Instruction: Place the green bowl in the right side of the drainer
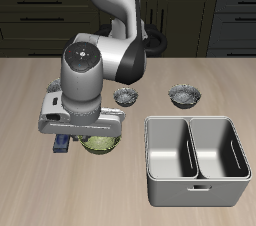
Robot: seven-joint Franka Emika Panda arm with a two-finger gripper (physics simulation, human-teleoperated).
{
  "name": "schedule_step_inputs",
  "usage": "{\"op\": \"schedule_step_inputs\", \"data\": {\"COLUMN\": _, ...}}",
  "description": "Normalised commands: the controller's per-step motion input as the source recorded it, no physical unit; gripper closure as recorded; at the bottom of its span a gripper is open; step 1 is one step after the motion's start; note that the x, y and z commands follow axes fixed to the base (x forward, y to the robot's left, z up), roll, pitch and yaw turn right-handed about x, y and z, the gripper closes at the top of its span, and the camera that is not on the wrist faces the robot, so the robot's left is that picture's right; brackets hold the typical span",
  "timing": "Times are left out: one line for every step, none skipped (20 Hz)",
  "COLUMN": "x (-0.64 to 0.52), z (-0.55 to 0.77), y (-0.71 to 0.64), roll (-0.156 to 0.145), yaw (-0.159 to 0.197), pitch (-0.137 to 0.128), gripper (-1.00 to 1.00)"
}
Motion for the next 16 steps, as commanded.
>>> {"op": "schedule_step_inputs", "data": {"x": -0.14, "z": 0.63, "y": -0.06, "roll": -0.061, "yaw": -0.006, "pitch": -0.072, "gripper": 1.00}}
{"op": "schedule_step_inputs", "data": {"x": -0.12, "z": 0.63, "y": -0.07, "roll": -0.073, "yaw": 0.011, "pitch": -0.087, "gripper": 1.00}}
{"op": "schedule_step_inputs", "data": {"x": -0.10, "z": 0.55, "y": -0.08, "roll": -0.022, "yaw": -0.049, "pitch": -0.040, "gripper": 1.00}}
{"op": "schedule_step_inputs", "data": {"x": -0.12, "z": 0.21, "y": -0.13, "roll": -0.019, "yaw": -0.012, "pitch": -0.031, "gripper": 1.00}}
{"op": "schedule_step_inputs", "data": {"x": -0.20, "z": 0.82, "y": -0.18, "roll": -0.122, "yaw": -0.007, "pitch": -0.105, "gripper": 1.00}}
{"op": "schedule_step_inputs", "data": {"x": -0.11, "z": 0.48, "y": -0.08, "roll": 0.021, "yaw": -0.026, "pitch": -0.047, "gripper": 1.00}}
{"op": "schedule_step_inputs", "data": {"x": -0.21, "z": 0.54, "y": -0.05, "roll": -0.047, "yaw": 0.024, "pitch": -0.087, "gripper": 1.00}}
{"op": "schedule_step_inputs", "data": {"x": -0.09, "z": 0.25, "y": -0.02, "roll": -0.024, "yaw": 0.000, "pitch": -0.030, "gripper": 1.00}}
{"op": "schedule_step_inputs", "data": {"x": -0.28, "z": 0.98, "y": -0.11, "roll": 0.002, "yaw": -0.060, "pitch": -0.111, "gripper": 1.00}}
{"op": "schedule_step_inputs", "data": {"x": -0.08, "z": 0.49, "y": -0.09, "roll": -0.054, "yaw": -0.017, "pitch": -0.067, "gripper": 1.00}}
{"op": "schedule_step_inputs", "data": {"x": 0.00, "z": 0.00, "y": 0.00, "roll": 0.000, "yaw": 0.000, "pitch": 0.000, "gripper": 1.00}}
{"op": "schedule_step_inputs", "data": {"x": -0.46, "z": 1.27, "y": 0.02, "roll": 0.007, "yaw": -0.012, "pitch": -0.148, "gripper": 1.00}}
{"op": "schedule_step_inputs", "data": {"x": 0.04, "z": 0.24, "y": -0.03, "roll": -0.003, "yaw": -0.018, "pitch": -0.032, "gripper": 1.00}}
{"op": "schedule_step_inputs", "data": {"x": -0.15, "z": 0.52, "y": 0.01, "roll": -0.028, "yaw": 0.011, "pitch": -0.076, "gripper": 1.00}}
{"op": "schedule_step_inputs", "data": {"x": -0.16, "z": 0.50, "y": 0.05, "roll": 0.002, "yaw": -0.001, "pitch": -0.059, "gripper": 1.00}}
{"op": "schedule_step_inputs", "data": {"x": -0.17, "z": 0.54, "y": 0.03, "roll": 0.012, "yaw": -0.026, "pitch": -0.066, "gripper": 1.00}}
